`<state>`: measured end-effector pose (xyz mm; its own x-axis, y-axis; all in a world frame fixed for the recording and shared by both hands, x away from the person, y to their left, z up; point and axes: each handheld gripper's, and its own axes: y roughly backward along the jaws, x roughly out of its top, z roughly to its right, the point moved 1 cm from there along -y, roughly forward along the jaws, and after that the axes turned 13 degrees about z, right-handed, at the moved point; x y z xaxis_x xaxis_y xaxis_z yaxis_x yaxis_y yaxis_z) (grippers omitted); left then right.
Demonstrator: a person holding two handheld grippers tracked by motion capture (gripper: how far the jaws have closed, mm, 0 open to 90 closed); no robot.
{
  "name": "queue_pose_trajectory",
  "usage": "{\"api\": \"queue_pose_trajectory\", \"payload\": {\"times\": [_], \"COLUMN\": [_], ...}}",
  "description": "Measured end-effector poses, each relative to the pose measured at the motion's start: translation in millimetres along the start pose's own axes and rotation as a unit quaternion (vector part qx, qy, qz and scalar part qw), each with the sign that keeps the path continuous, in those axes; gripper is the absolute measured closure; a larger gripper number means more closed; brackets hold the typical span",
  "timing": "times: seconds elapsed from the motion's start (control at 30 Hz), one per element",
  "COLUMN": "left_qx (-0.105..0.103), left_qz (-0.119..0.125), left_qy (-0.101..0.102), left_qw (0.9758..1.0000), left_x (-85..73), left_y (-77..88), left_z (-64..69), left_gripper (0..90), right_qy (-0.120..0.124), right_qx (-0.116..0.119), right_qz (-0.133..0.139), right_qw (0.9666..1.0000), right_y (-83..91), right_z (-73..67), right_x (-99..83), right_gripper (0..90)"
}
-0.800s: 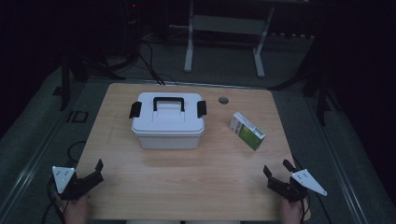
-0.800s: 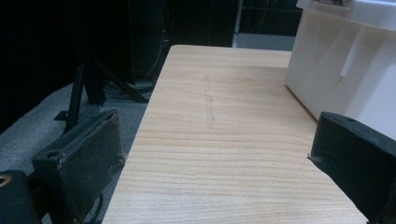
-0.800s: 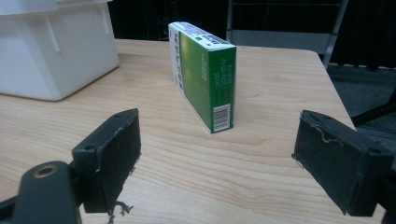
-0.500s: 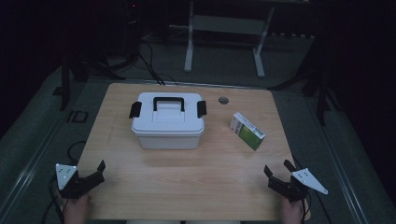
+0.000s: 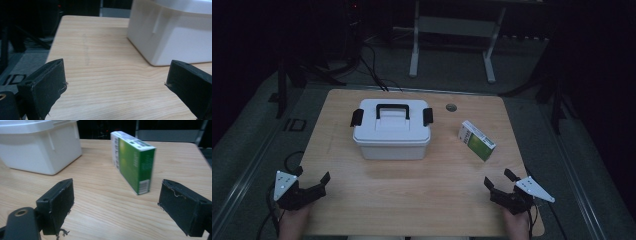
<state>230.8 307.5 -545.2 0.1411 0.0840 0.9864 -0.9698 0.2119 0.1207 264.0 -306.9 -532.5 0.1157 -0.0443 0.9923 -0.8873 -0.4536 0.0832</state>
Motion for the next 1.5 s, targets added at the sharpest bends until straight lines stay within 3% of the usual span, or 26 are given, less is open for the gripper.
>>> {"api": "queue_pose_trajectory", "payload": {"times": [0.07,0.17,0.33,0.63,0.7,0.87,1.1,1.27,1.3,1.4,1.5], "left_qx": [-0.021,-0.031,-0.038,-0.056,-0.069,-0.073,-0.069,-0.073,-0.082,-0.09,-0.09], "left_qz": [-0.022,-0.022,-0.026,-0.035,-0.043,-0.057,-0.075,-0.1,-0.102,-0.114,-0.124], "left_qy": [0.006,0.023,0.033,0.012,0.009,-0.002,0.0,-0.001,0.007,0.003,0.004], "left_qw": [0.9995,0.999,0.9984,0.9978,0.9967,0.9957,0.9948,0.9924,0.9914,0.9894,0.9882], "left_x": [0.4,1.1,4.8,6.7,6.3,5.8,6.6,5.0,4.6,3.7,2.7], "left_y": [-3.4,-7.6,-17.6,-39.5,-50.1,-65.2,-85.4,-100.5,-103.4,-111.7,-120.4], "left_z": [-0.2,-1.0,-3.0,-2.7,-2.3,-0.7,-0.3,-4.4,-5.3,-4.4,-2.3], "left_gripper": [2.1,2.1,2.1,2.2,2.2,2.3,19.3,45.6,49.3,60.3,72.2], "right_qy": [-0.002,0.0,0.012,0.029,0.034,0.042,0.037,0.04,0.045,0.048,0.043], "right_qx": [0.011,0.029,0.057,0.072,0.077,0.085,0.098,0.099,0.101,0.094,0.094], "right_qz": [-0.002,-0.007,-0.016,-0.009,-0.012,-0.021,-0.042,-0.05,-0.055,-0.065,-0.071], "right_qw": [0.9999,0.9996,0.9982,0.997,0.9963,0.9952,0.9936,0.993,0.9924,0.9923,0.9922], "right_y": [-5.0,-11.6,-23.8,-52.0,-64.6,-84.9,-112.3,-131.3,-135.9,-148.5,-158.9], "right_z": [-3.3,-9.4,-21.4,-33.3,-37.6,-44.8,-52.1,-57.1,-57.8,-57.7,-57.4], "right_x": [1.7,4.3,6.8,13.5,13.9,11.8,4.9,-0.4,-1.1,-2.9,-1.8], "right_gripper": [12.6,14.0,14.3,14.3,15.0,15.0,24.3,37.0,41.3,52.7,71.2]}}
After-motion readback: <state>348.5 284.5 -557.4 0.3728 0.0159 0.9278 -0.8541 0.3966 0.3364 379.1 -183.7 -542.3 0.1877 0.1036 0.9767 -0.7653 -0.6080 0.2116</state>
